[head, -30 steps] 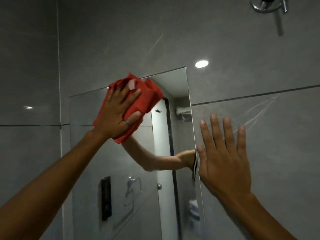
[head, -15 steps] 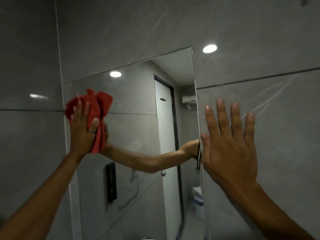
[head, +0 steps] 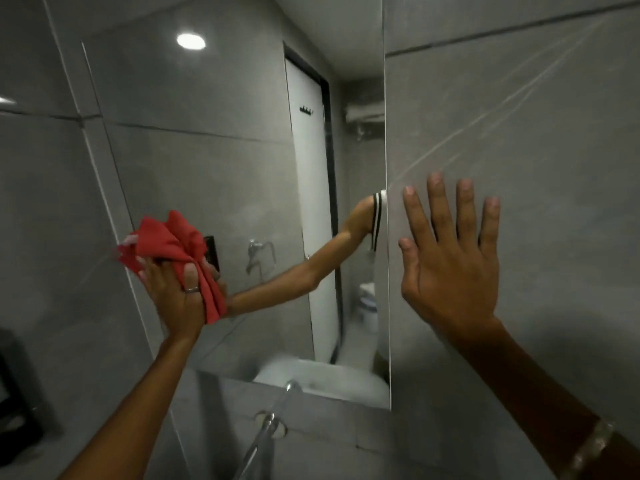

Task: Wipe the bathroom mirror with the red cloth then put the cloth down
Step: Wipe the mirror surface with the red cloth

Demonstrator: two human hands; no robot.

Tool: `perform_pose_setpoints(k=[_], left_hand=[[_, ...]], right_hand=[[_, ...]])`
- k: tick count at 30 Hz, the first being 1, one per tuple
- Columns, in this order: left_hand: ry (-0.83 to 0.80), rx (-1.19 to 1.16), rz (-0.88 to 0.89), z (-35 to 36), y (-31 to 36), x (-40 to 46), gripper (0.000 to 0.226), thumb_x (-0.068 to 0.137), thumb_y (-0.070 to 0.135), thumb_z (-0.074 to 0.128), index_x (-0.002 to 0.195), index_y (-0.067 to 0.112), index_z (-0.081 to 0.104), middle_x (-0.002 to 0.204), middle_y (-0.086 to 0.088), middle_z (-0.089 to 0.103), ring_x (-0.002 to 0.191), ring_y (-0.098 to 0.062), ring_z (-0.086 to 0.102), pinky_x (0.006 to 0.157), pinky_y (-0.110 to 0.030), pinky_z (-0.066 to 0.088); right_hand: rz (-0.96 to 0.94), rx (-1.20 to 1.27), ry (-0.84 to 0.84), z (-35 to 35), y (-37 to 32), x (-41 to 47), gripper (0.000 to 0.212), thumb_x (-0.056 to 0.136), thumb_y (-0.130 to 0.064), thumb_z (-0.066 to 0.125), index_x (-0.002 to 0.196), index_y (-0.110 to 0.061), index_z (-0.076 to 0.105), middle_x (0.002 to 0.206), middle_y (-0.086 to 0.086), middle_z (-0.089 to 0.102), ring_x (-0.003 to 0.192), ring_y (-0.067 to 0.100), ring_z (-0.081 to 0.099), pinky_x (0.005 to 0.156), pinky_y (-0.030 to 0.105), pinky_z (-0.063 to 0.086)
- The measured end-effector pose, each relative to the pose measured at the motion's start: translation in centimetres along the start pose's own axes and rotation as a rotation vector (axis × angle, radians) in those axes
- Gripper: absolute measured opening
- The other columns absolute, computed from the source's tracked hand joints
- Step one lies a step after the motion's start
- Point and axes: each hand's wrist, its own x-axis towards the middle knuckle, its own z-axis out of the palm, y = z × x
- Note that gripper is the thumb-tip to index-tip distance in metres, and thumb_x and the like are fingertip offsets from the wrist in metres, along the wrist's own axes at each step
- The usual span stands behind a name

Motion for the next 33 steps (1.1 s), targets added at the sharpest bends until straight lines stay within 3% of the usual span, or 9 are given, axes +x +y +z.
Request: perform_pose_setpoints(k=[3,7,11,14,19,22,25,28,33], left_hand=[[-0.170,-0.025,0.056,0.8,-3.2,-4.6,0.077,0.099,0.059,0.039,0.134,-0.009,0.050,0.126,-0.035,0.059,0.118,-0.054,0.058,0.106,-0.064,0.043],[-0.107,-0.073,-0.037,0.6,-6.5,-8.4,0.093,0.101,0.061,0.038,0.157,-0.012,0.023,0.155,-0.043,0.032,0.138,-0.065,0.038,0.118,-0.069,0.030],[0.121,-0.184,-0.299,1.1,-7.2,-9.4,0.071,0.106,0.042,0.037,0.146,-0.016,0.038,0.150,-0.031,0.044,0.138,-0.041,0.046,0.121,-0.021,0.028],[0.093,-0.245,-0.349,3.0,-4.6,-12.6,0.071,0.102,0.045,0.036,0.129,-0.020,0.049,0.130,-0.041,0.053,0.118,-0.054,0.055,0.102,-0.042,0.047],[0.023,0.041,-0.089,6.5,5.3,-20.7,0.079,0.105,0.060,0.027,0.136,-0.009,0.050,0.144,-0.040,0.049,0.134,-0.056,0.046,0.119,-0.062,0.030],[-0.114,0.089,-0.002,8.0,12.5,-25.1,0.095,0.100,0.072,0.018,0.148,-0.004,0.048,0.155,-0.038,0.039,0.146,-0.055,0.035,0.132,-0.047,0.007],[-0.214,0.110,0.280,8.4,16.9,-27.6,0.087,0.100,0.069,0.021,0.166,0.013,0.014,0.168,-0.018,0.023,0.154,-0.041,0.026,0.132,-0.041,-0.002],[-0.167,0.136,0.485,8.3,19.3,-24.6,0.075,0.103,0.064,0.023,0.166,0.031,0.002,0.169,-0.005,0.017,0.152,-0.036,0.025,0.130,-0.046,0.002],[-0.047,0.065,0.501,7.0,28.0,-12.0,0.075,0.105,0.065,0.020,0.162,0.032,-0.017,0.174,-0.004,-0.002,0.160,-0.021,-0.016,0.131,-0.050,-0.006]], right_hand=[[-0.017,-0.028,-0.001,0.6,0.1,-4.0,0.067,0.111,-0.045,0.031,0.170,-0.023,0.013,0.178,0.007,0.005,0.165,0.027,-0.012,0.134,0.054,-0.003],[-0.032,-0.077,0.011,0.9,0.3,-7.5,0.067,0.107,-0.040,0.043,0.169,-0.021,0.024,0.175,0.010,0.016,0.166,0.030,-0.005,0.134,0.056,0.003],[-0.029,-0.064,0.000,1.1,0.2,-8.0,0.068,0.107,-0.042,0.037,0.169,-0.023,0.017,0.175,0.006,0.005,0.166,0.028,-0.012,0.134,0.055,-0.003],[-0.026,-0.062,-0.003,1.2,0.1,-7.9,0.067,0.107,-0.042,0.037,0.170,-0.023,0.020,0.176,0.006,0.005,0.165,0.028,-0.010,0.134,0.055,-0.003],[-0.042,-0.061,0.043,0.3,0.0,-7.5,0.067,0.107,-0.038,0.044,0.169,-0.022,0.024,0.173,0.009,0.015,0.162,0.036,0.019,0.133,0.057,0.008],[-0.036,0.053,0.025,-0.7,0.2,-7.1,0.066,0.103,-0.025,0.050,0.167,-0.024,0.030,0.174,0.005,0.020,0.164,0.029,0.015,0.134,0.053,0.009],[-0.032,0.191,-0.099,-2.6,1.4,-6.7,0.070,0.095,-0.012,0.051,0.163,-0.022,0.041,0.175,0.003,0.027,0.165,0.027,0.018,0.135,0.043,0.004],[-0.024,0.340,-0.193,-5.0,3.3,-6.0,0.064,0.091,-0.009,0.047,0.155,-0.015,0.051,0.166,0.006,0.046,0.159,0.022,0.031,0.132,0.028,0.006],[0.055,0.562,-0.329,-7.4,4.7,-4.8,0.052,0.100,-0.009,0.046,0.150,-0.013,0.057,0.159,0.000,0.054,0.155,0.007,0.035,0.127,0.023,0.024]])
